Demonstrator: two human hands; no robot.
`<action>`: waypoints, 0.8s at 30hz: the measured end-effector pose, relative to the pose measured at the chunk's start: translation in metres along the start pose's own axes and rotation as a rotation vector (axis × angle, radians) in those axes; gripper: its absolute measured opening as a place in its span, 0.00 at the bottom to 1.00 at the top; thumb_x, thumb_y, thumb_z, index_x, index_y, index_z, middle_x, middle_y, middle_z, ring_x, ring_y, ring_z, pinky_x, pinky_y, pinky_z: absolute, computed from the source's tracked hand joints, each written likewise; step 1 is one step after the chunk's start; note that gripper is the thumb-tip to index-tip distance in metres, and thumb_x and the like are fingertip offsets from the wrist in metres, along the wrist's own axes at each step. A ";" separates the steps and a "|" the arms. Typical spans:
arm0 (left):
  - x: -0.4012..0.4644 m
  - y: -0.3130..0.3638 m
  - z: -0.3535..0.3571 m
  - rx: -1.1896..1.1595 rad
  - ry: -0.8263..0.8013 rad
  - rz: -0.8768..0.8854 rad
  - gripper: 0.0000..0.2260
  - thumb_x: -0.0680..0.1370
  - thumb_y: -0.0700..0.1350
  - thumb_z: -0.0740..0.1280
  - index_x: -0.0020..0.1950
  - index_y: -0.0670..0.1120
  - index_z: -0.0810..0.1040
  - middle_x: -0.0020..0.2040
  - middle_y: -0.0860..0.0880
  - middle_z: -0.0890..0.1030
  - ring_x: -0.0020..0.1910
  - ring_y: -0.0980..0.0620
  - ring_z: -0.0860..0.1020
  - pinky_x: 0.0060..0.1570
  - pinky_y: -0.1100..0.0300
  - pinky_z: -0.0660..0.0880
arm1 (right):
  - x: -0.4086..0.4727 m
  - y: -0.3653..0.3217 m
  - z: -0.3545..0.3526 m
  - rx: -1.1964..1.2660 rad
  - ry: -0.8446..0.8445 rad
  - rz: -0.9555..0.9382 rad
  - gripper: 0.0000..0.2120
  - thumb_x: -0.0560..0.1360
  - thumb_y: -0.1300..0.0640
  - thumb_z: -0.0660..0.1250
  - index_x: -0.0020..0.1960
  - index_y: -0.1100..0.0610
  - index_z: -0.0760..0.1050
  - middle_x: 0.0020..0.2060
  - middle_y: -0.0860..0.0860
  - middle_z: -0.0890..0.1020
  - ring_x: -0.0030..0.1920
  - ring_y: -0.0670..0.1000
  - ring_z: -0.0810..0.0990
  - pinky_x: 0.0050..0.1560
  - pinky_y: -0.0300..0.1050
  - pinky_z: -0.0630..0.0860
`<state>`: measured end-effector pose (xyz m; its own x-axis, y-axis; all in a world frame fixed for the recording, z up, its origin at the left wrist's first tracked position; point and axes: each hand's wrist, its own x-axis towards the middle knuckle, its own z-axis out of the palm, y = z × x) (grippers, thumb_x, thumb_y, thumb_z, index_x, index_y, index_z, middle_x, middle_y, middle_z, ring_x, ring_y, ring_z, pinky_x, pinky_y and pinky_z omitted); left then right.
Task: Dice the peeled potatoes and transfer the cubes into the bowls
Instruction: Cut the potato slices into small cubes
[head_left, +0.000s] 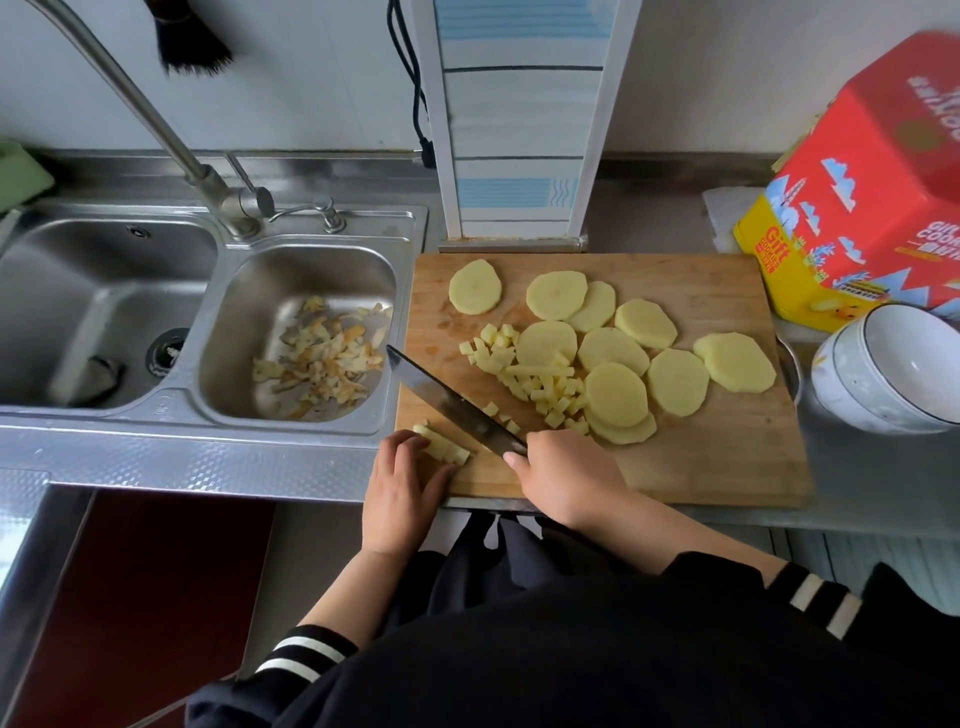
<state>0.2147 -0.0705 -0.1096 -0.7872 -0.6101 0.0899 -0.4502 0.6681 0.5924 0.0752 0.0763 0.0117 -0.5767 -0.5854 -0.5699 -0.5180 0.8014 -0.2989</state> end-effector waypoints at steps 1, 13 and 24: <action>0.000 0.000 -0.001 -0.008 0.001 -0.014 0.19 0.73 0.49 0.75 0.58 0.39 0.76 0.59 0.44 0.74 0.54 0.45 0.77 0.50 0.52 0.78 | -0.001 -0.002 -0.001 -0.002 -0.012 -0.013 0.16 0.83 0.46 0.54 0.47 0.56 0.72 0.40 0.51 0.78 0.41 0.54 0.77 0.39 0.46 0.71; 0.006 -0.007 0.002 0.039 -0.023 0.078 0.13 0.73 0.42 0.75 0.55 0.39 0.79 0.55 0.44 0.76 0.53 0.49 0.74 0.49 0.52 0.76 | 0.002 -0.014 0.002 -0.129 -0.085 -0.094 0.11 0.83 0.56 0.56 0.44 0.57 0.72 0.33 0.50 0.73 0.39 0.56 0.76 0.38 0.45 0.70; 0.009 -0.006 0.002 0.072 0.017 0.135 0.18 0.76 0.54 0.62 0.52 0.40 0.78 0.51 0.44 0.76 0.49 0.48 0.73 0.47 0.58 0.72 | 0.013 -0.006 0.004 0.041 -0.097 0.000 0.14 0.82 0.48 0.57 0.47 0.58 0.73 0.40 0.52 0.78 0.43 0.55 0.79 0.42 0.48 0.74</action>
<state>0.2102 -0.0794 -0.1138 -0.8356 -0.5195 0.1787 -0.3704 0.7730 0.5150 0.0735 0.0644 0.0030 -0.5118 -0.5727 -0.6404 -0.4909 0.8067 -0.3291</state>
